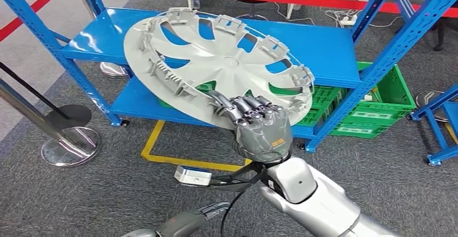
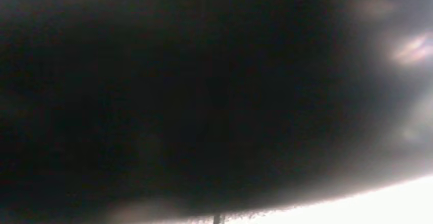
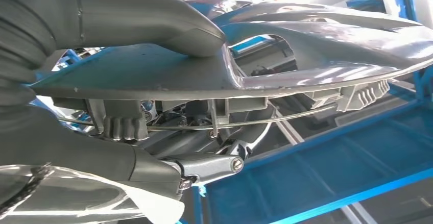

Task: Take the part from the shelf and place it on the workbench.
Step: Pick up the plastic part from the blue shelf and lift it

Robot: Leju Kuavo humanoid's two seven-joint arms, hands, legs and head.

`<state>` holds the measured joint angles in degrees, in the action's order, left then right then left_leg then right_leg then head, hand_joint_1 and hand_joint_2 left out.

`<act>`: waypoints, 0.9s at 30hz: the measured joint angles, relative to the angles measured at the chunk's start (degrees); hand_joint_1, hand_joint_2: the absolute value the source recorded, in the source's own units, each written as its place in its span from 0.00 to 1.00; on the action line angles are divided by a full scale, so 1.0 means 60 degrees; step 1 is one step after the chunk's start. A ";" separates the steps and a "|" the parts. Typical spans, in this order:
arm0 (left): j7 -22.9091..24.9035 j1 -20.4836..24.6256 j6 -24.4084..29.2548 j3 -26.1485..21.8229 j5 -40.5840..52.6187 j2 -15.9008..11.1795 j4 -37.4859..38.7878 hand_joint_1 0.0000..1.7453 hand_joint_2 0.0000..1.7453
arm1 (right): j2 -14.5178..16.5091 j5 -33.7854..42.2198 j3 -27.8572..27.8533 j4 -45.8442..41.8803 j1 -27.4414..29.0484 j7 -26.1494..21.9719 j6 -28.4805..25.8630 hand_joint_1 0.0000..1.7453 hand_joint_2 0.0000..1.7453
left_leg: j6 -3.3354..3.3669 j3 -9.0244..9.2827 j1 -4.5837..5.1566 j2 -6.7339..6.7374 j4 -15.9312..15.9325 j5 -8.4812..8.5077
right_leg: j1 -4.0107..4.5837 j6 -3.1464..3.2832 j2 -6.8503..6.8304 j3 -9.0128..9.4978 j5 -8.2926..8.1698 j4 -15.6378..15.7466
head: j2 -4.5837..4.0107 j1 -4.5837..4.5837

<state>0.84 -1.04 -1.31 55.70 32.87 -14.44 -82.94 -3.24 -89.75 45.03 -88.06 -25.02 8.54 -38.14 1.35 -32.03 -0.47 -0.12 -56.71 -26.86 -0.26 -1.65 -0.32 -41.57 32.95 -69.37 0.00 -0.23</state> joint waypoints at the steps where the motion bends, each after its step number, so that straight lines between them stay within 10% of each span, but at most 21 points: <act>1: 0.0014 0.0012 0.0020 0.0031 -0.0021 -0.0018 0.0000 0.00 0.00 | -0.0018 0.0000 0.0007 0.0014 0.0000 0.0005 0.0000 1.00 1.00 | 0.0016 -0.0132 0.0025 0.0000 -0.0005 0.0103 | 0.0004 0.0004 0.0007 -0.0076 0.0213 -0.0558 | 0.0000 -0.0001; 3: 0.0052 0.0027 0.0059 0.0089 -0.0078 -0.0059 0.0000 0.00 0.00 | -0.0051 0.0000 0.0027 0.0041 0.0002 0.0016 0.0000 1.00 1.00 | 0.0033 -0.0384 0.0086 -0.0005 -0.0013 0.0301 | 0.0026 0.0075 0.0016 0.0176 0.0007 -0.0817 | 0.0000 -0.0002; 6: 0.0115 0.0040 0.0112 0.0160 -0.0142 -0.0120 -0.0001 0.00 0.00 | -0.0076 0.0000 0.0043 0.0058 -0.0006 0.0044 0.0000 1.00 1.00 | 0.0017 -0.0664 0.0167 -0.0021 -0.0021 0.0554 | 0.0136 0.0393 0.0045 0.1559 -0.0561 0.0948 | 0.0000 0.0007; 9: 0.0177 0.0015 0.0132 0.0240 -0.0131 -0.0196 0.0003 0.00 0.00 | -0.0084 -0.0002 0.0058 0.0065 -0.0035 0.0050 0.0000 1.00 1.00 | -0.0126 -0.0859 0.0117 -0.0008 0.0003 0.0846 | 0.0264 0.0525 0.0072 0.2318 -0.0429 0.2276 | 0.0000 -0.0005; 12: 0.0252 -0.0016 0.0202 0.0320 -0.0151 -0.0298 0.0005 0.00 0.00 | -0.0095 -0.0004 0.0067 0.0078 -0.0054 0.0077 0.0000 1.00 1.00 | -0.0280 -0.1063 0.0093 -0.0022 -0.0053 0.0728 | 0.0200 0.0548 0.0033 0.2168 -0.0746 0.2534 | 0.0000 -0.0031; 16: 0.0592 -0.0222 0.0741 0.0347 -0.0617 -0.0479 -0.0027 0.00 0.00 | -0.0109 -0.0007 0.0092 0.0129 -0.0071 0.0123 0.0000 1.00 1.00 | -0.0522 -0.1545 -0.0028 -0.0016 -0.2194 -0.0871 | 0.0096 0.0536 -0.0059 0.1746 -0.1063 0.2482 | 0.0000 -0.0026; 18: 0.0898 -0.0440 0.1253 0.0354 -0.0956 -0.0623 -0.0171 0.00 0.00 | -0.0146 -0.0007 0.0107 0.0145 -0.0068 0.0166 0.0000 1.00 1.00 | -0.0646 -0.1441 -0.0105 -0.0013 -0.2770 -0.0803 | 0.0044 0.0460 -0.0079 0.1450 -0.1148 0.2291 | 0.0000 -0.0030; 21: 0.1405 -0.0706 0.2028 0.0396 -0.1243 -0.0867 -0.0528 0.00 0.00 | -0.0224 -0.0006 0.0121 0.0144 -0.0071 0.0245 0.0000 1.00 1.00 | -0.0846 -0.0333 -0.0228 -0.0025 -0.1472 -0.0285 | -0.0044 0.0310 -0.0077 0.0966 -0.1227 0.1890 | 0.0000 -0.0003; 23: 0.1758 -0.0820 0.2498 0.0457 -0.1324 -0.1022 -0.0789 0.00 0.00 | -0.0270 -0.0004 0.0110 0.0137 -0.0066 0.0289 0.0000 1.00 1.00 | -0.0781 0.0218 -0.0238 -0.0057 -0.0581 -0.0460 | -0.0032 0.0176 -0.0063 0.0744 -0.1310 0.1692 | 0.0000 0.0026; 27: 0.2339 -0.0856 0.3041 0.0561 -0.1455 -0.1129 -0.1080 0.00 0.00 | -0.0333 -0.0006 0.0124 0.0138 -0.0026 0.0264 0.0000 1.00 1.00 | -0.0340 0.0040 -0.0163 -0.0012 -0.0401 -0.0335 | -0.0085 -0.0087 -0.0041 0.0496 -0.1296 0.1569 | 0.0000 0.0034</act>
<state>14.87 -6.17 16.93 59.07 24.14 -21.22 -89.42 -5.24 -89.78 45.77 -87.23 -25.18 10.12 -38.14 -0.69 -31.79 -1.44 -0.19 -59.11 -28.87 -0.77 -2.17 -0.56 -38.60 25.17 -59.95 0.00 -0.03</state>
